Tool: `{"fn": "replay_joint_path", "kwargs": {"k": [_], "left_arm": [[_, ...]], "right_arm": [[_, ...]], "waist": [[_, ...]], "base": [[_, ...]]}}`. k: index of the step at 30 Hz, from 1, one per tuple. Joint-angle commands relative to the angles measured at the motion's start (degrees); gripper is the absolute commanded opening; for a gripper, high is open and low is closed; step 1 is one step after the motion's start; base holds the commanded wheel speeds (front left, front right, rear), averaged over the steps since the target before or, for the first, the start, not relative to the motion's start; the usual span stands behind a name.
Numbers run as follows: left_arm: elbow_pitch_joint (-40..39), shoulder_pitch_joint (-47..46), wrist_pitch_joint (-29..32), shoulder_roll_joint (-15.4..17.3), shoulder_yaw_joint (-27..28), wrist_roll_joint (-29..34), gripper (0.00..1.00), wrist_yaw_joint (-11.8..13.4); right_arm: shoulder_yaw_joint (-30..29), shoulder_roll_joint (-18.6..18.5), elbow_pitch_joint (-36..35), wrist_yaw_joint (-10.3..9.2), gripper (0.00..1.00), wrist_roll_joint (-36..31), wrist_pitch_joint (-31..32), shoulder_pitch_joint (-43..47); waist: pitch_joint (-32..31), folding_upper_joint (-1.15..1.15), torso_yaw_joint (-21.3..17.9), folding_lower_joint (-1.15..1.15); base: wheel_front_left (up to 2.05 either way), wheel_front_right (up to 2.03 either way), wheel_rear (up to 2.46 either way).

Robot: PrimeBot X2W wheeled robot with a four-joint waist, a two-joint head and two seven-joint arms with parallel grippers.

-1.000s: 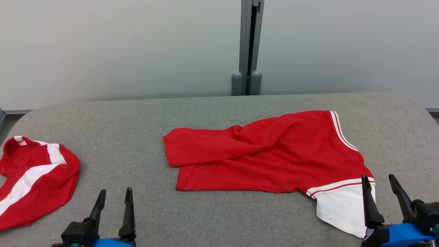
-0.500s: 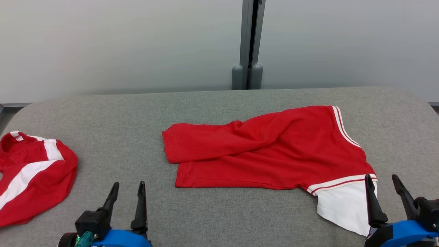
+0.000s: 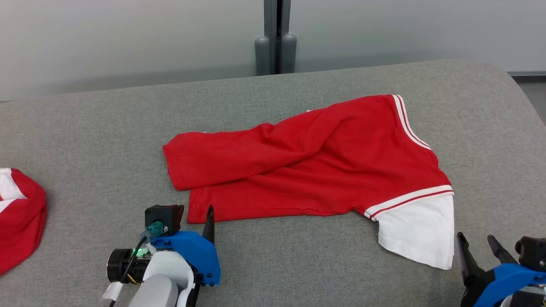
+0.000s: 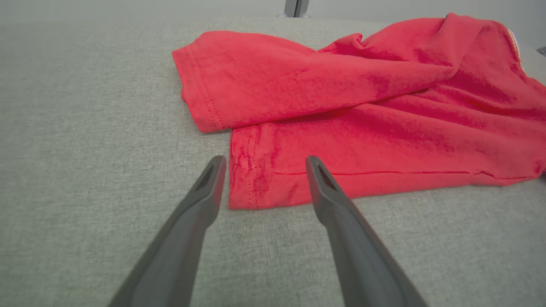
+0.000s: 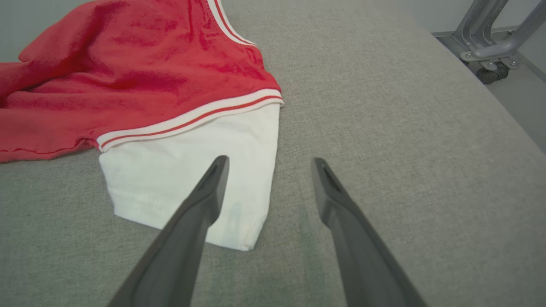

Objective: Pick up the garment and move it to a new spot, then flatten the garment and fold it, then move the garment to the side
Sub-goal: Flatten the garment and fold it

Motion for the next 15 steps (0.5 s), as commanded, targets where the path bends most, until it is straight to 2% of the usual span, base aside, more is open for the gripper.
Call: {"fn": "replay_joint_path", "kwargs": {"k": [1, 7, 14, 15], "left_arm": [[0.25, -1.0, 0.21, 0.1, -0.01, 0.54, 1.0, 0.45], [3.72, -4.85, 2.4, 0.54, -0.32, 1.85, 1.0, 2.84], [6.57, -6.91, 4.74, 1.19, -0.57, 1.1, 1.0, 1.97], [6.98, -6.76, 5.55, 1.23, -0.52, 0.61, 0.97, 1.66]], "right_arm": [[-0.14, -0.19, 0.09, 0.01, 1.0, 0.13, 0.18, -0.74], [0.32, -0.16, 2.4, 0.01, 1.0, 0.56, 0.99, -2.5], [0.57, -0.2, 5.45, 0.01, 1.0, 1.52, 1.68, -4.31], [0.52, -0.2, 5.87, 0.01, 1.0, 1.46, 1.91, -4.43]], "waist": [[0.36, -0.01, 0.1, -0.01], [3.36, -0.01, -0.42, -0.01], [6.01, -0.01, -0.88, -0.01], [6.29, -0.01, -0.98, -0.01]], "base": [[0.0, 0.0, 0.0], [0.0, 0.0, 0.0], [0.0, 0.0, 0.0], [0.0, 0.0, 0.0]]}}
